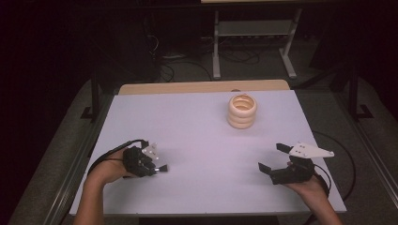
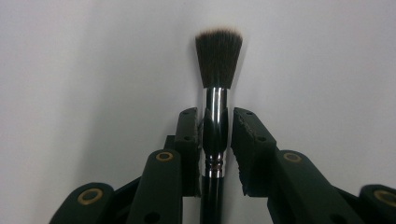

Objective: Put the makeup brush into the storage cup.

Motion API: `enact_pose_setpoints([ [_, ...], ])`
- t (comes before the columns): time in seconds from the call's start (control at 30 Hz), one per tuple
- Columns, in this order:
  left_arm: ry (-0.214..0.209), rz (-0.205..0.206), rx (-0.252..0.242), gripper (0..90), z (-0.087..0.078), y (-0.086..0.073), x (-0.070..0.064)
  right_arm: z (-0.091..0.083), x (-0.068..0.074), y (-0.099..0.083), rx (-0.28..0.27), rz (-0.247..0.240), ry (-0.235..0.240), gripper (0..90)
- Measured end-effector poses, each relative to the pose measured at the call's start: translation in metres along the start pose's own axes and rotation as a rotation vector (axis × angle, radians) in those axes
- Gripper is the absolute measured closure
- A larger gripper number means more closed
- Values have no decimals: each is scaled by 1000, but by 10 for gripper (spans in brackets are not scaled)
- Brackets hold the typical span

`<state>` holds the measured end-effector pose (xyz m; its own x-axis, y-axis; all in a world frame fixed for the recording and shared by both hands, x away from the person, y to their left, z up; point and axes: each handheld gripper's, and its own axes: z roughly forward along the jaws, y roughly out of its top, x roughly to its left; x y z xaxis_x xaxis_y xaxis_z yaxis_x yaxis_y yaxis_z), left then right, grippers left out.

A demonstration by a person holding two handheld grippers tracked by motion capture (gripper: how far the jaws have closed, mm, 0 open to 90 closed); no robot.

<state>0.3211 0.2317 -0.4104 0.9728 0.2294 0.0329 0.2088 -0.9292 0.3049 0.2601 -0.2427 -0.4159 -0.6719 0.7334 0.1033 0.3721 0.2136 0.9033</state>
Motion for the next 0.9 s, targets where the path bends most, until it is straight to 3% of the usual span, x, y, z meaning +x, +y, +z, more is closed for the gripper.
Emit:
enact_pose_setpoints([
  [0.43,14,49,88,723,8,16,-2,0,0,0,-1,0,0,0],
  [0.9,-13,14,91,765,9,16,1,0,0,0,-1,0,1,0],
])
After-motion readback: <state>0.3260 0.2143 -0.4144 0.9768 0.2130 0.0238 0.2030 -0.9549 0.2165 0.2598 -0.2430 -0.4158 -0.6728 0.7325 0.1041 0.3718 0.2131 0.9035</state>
